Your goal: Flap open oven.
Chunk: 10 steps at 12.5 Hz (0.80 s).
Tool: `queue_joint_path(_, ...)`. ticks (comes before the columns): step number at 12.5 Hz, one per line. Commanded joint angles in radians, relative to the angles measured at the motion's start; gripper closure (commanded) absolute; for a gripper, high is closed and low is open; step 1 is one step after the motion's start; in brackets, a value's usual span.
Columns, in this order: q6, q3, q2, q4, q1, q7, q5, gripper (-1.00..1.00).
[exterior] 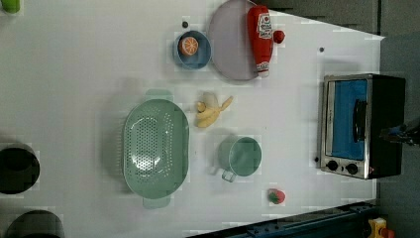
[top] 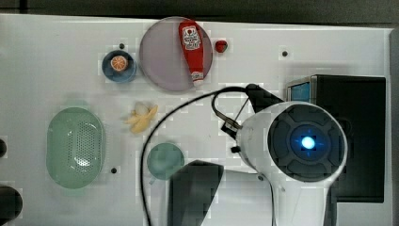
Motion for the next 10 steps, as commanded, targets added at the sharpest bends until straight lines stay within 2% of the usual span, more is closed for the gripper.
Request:
queue_joint_path(1, 0.136, -0.081, 0.024, -0.077, -0.041, -0.303, -0.036, 0.65)
queue_joint_path(5, 0.322, -0.167, 0.093, -0.116, -0.056, -0.524, -0.058, 0.65)
queue_joint_path(10, 0.471, -0.246, 0.22, -0.117, -0.065, -0.573, -0.062, 0.65)
